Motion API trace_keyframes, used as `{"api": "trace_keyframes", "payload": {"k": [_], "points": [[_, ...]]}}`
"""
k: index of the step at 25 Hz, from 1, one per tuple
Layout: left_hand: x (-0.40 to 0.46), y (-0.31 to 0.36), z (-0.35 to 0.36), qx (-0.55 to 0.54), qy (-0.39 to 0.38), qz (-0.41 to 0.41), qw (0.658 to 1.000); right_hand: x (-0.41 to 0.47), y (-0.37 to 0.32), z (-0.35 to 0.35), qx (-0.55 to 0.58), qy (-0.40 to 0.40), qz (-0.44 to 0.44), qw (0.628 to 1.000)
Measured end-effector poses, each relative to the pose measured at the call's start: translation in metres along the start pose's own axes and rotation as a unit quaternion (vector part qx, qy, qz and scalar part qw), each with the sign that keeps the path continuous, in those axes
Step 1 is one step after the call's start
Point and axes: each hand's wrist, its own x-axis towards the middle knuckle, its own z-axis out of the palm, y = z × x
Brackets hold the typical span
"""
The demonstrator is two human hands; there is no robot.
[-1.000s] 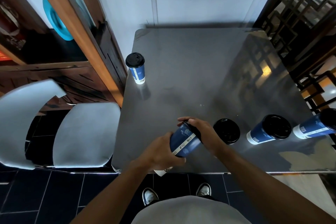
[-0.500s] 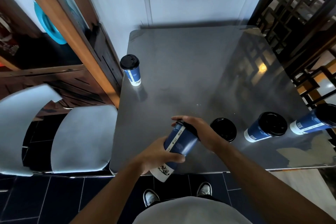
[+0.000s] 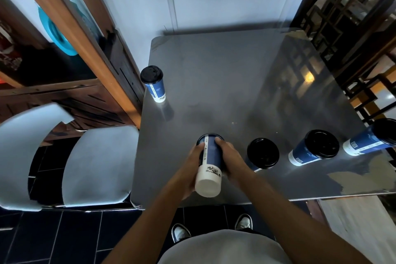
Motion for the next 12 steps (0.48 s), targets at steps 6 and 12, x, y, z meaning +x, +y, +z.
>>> {"api": "trace_keyframes", "payload": {"k": [6,12], "points": [[0.004,-0.009,-0.005,-0.016,0.047,-0.037,0.998,-0.011,0.008,0.007,0.096,-0.056,0.086,0.99],[0.0,-0.011,-0.002,-0.032,0.059,-0.039,0.997,-0.021,0.009,0.009,0.128,-0.093,0.099,0.982]]}}
